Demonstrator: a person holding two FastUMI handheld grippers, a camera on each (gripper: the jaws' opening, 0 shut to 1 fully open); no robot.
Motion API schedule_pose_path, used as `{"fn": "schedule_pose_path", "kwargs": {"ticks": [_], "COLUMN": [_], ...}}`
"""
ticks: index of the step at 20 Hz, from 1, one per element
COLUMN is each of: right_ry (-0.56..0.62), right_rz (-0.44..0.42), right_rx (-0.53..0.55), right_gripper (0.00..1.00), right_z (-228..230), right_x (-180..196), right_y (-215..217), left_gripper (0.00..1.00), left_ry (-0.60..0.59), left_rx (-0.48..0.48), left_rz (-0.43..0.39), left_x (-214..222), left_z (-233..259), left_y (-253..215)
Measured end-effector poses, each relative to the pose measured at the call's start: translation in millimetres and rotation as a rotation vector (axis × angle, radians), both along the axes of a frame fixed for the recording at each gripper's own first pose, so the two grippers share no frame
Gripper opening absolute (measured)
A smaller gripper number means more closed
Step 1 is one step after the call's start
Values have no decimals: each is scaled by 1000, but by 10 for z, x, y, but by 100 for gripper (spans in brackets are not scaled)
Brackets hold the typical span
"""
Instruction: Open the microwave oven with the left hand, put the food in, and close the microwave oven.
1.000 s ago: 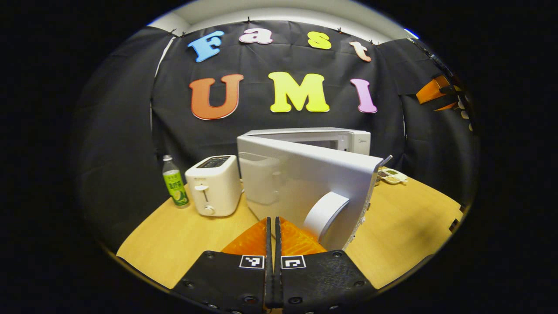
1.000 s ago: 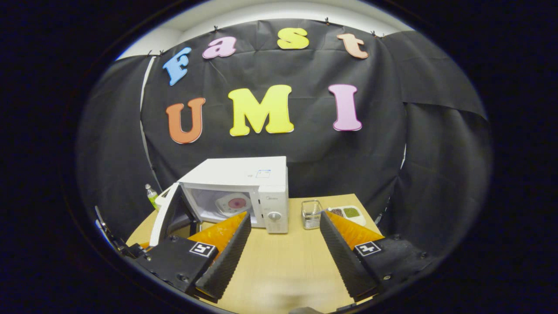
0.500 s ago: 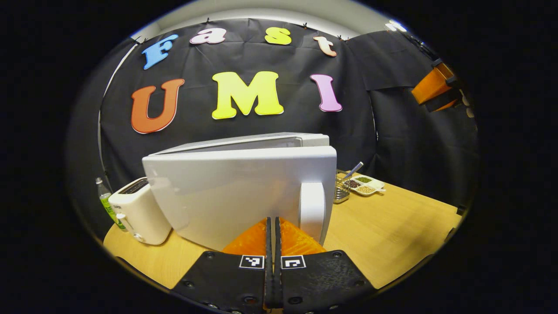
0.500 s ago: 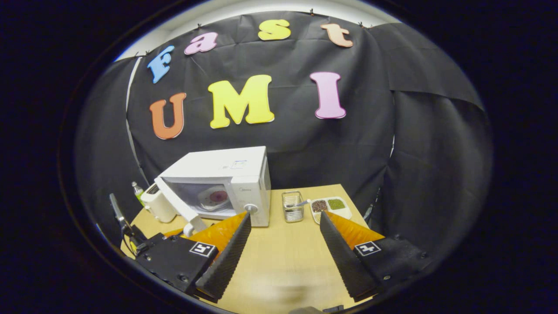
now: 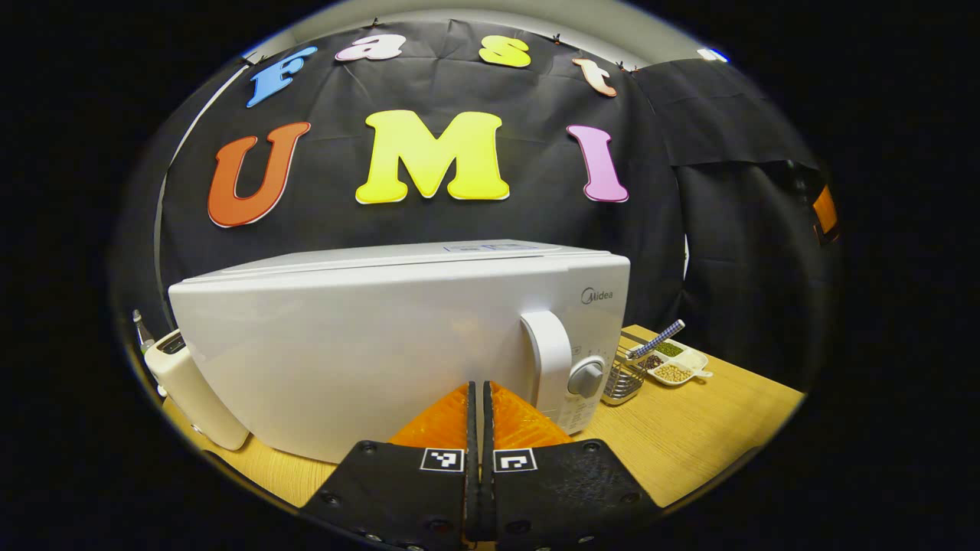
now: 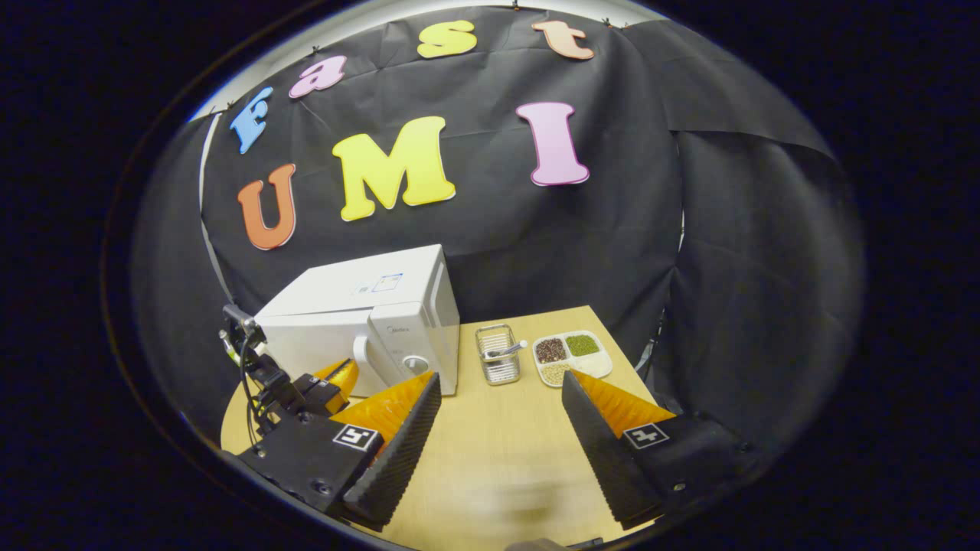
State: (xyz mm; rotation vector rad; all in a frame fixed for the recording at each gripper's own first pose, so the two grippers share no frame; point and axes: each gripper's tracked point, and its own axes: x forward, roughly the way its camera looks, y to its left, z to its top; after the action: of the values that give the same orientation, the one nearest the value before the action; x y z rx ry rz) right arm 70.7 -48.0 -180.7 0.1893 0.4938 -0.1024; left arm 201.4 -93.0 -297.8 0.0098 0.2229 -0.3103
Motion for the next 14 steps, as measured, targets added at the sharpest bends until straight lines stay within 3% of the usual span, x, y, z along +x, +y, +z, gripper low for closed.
{"fn": "schedule_pose_path", "kwargs": {"ticks": [5, 6, 9, 10, 11, 12, 14], "right_ry": [19, 24, 25, 21, 13, 4, -4], "right_rz": [9, 12, 39, 47, 54, 56, 70], "right_rx": [10, 8, -2, -6, -11, -16, -27], "right_gripper": [100, 92, 92, 100, 100, 92, 92], "right_z": [-76, -96, -54, -26, 5, 35, 76], "right_x": [64, 81, 118, 111, 110, 112, 94], "right_y": [-4, 4, 97, 132, 154, 163, 209], "left_gripper": [0, 0, 0, 0, 0, 0, 0], "left_ry": [-7, 4, 21, 17, 23, 27, 41], "left_rx": [7, 16, 10, 12, 7, -4, -16], "left_rz": [10, 16, 15, 18, 16, 16, 31], "left_x": [80, 127, 94, 102, 88, 60, -27], "left_z": [12, 9, -13, 4, 6, 29, 59], "left_y": [-9, -4, -65, -65, -71, -76, -35]}}
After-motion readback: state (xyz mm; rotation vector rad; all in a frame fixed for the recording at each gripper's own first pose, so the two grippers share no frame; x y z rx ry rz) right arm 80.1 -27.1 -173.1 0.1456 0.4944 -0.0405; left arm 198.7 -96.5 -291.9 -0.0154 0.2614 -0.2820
